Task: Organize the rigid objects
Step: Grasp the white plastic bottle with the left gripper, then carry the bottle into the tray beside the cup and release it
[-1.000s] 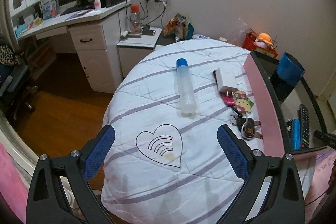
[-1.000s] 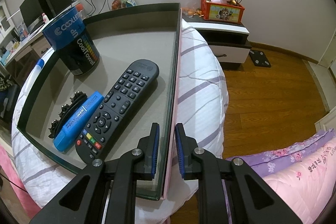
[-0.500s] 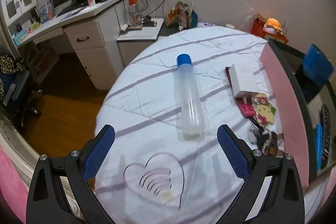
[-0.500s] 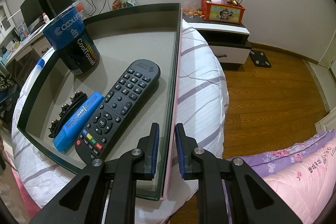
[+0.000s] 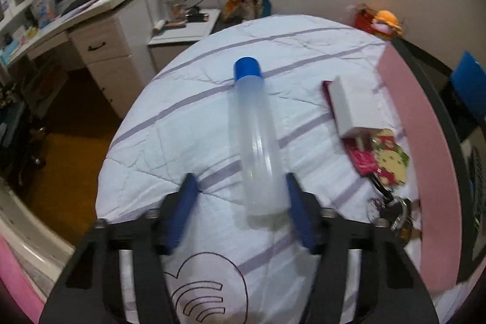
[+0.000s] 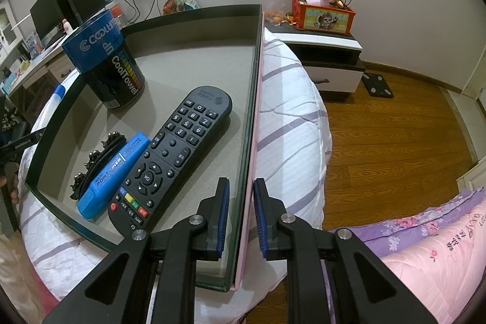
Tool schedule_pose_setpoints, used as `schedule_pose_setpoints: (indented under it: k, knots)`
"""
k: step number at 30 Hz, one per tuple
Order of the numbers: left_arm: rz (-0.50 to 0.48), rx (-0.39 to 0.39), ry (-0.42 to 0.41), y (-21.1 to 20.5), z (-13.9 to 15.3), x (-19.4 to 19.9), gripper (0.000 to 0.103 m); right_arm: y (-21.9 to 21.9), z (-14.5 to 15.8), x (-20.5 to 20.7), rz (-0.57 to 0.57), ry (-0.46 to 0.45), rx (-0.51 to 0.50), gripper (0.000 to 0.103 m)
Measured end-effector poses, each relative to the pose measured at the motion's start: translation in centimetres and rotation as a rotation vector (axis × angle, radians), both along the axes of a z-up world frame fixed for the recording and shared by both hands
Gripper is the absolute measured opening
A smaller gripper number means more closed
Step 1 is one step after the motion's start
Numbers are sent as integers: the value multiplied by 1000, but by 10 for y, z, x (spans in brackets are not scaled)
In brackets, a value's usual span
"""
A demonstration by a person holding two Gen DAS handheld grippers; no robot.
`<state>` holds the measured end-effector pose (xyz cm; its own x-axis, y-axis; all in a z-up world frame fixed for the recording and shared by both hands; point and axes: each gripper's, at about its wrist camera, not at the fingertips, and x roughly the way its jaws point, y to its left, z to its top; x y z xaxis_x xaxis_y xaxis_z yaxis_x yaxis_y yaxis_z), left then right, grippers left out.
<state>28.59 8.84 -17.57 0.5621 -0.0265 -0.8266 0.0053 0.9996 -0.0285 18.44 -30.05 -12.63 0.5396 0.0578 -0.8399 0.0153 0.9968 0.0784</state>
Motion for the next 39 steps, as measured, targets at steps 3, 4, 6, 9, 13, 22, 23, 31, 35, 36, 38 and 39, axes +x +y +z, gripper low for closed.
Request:
schedule_pose_setpoints:
  k: [3,4,6,9,13,22,23,31,35,36,38,39]
  knots:
    - [-19,-41,9,4,2,-7,26,1,-1,0,-2,0,-2,17]
    - [-27,-46,11,4,3,-8,26,1,-1,0,-2,0,-3,17]
    - [-47,-60,13,2,4,-16,26,1,-1,0,-1,1,-2,17]
    - [-66,-68,14,-3,6,-30,26,1,-1,-1,-1,2,1,17]
    - [-102,-60,18,-12,6,-57,26,1,-1,0,0,6,3,17]
    - [-143,-90,18,-20,6,-102,27,-2,-5,3,2,16,21,18]
    - [-140,-97,18,-19,6,-103,27,-3,-5,3,2,16,23,19]
    - [-104,-83,12,-23,7,-93,74,-7,-9,6,7,25,46,21]
    - [-81,-74,9,-24,4,-84,72,-9,-10,8,9,24,51,21]
    - [-77,-62,8,-26,3,-83,69,-9,-10,8,9,24,52,21]
    - [-89,-32,0,-28,3,-82,59,-9,-11,7,10,24,54,21]
    - [-99,-31,-3,-29,4,-82,44,-10,-11,7,11,25,57,21]
